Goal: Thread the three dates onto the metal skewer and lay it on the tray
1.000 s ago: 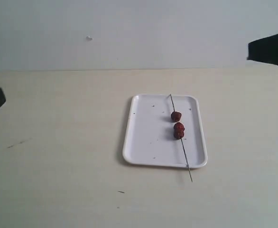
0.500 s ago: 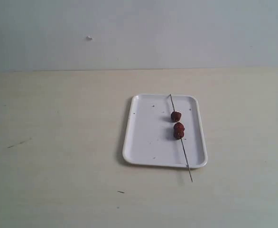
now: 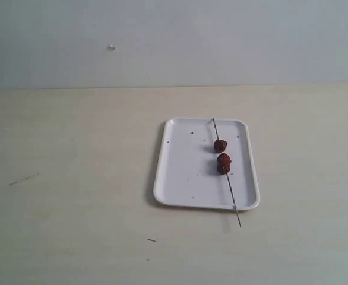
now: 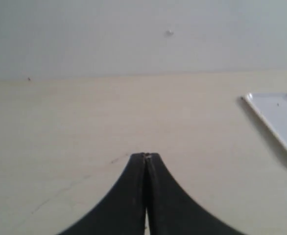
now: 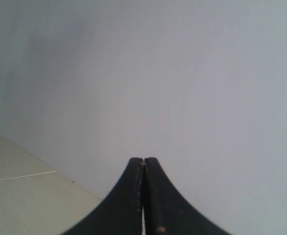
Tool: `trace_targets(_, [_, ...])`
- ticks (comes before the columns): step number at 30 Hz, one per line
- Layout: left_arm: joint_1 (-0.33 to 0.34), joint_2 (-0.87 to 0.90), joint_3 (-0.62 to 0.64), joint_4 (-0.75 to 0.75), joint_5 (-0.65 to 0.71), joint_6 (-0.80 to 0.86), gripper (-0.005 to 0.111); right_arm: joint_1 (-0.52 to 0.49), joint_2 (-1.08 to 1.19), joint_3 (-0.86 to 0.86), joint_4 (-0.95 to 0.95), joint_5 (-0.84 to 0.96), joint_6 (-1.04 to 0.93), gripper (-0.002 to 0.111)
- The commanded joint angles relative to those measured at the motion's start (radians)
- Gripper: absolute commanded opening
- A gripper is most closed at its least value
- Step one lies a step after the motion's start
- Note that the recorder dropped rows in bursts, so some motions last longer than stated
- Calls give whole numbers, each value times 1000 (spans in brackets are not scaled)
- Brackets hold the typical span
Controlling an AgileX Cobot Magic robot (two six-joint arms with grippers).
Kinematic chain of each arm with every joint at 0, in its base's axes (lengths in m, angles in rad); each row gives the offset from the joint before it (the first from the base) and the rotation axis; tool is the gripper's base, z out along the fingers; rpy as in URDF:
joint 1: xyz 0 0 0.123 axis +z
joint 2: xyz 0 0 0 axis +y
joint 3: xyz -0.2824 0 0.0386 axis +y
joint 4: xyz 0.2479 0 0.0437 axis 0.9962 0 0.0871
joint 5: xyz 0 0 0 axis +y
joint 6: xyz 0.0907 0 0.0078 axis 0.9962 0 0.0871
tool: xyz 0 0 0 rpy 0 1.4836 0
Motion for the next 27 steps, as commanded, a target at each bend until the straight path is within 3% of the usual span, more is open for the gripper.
trace_targets(1, [3,-7,5,-43,89,-17,0,1,-3,4,-4,2,-8,0])
trace_targets(20, [7,-7,5,-39,89,-17,0,1,-3,4,-4,0,-8,0])
trace_targets(22, [7,-7,5,-39,89,-17,0,1,-3,4,-30,-37,-74,0])
trace_targets(25, [7,-7,5,-39,89,-17,0,1,-3,37,-161,-50,-23,0])
trace_targets(27, [7,-7,5,-39,89,-17,0,-18,-3,101,-394,-67,199,0])
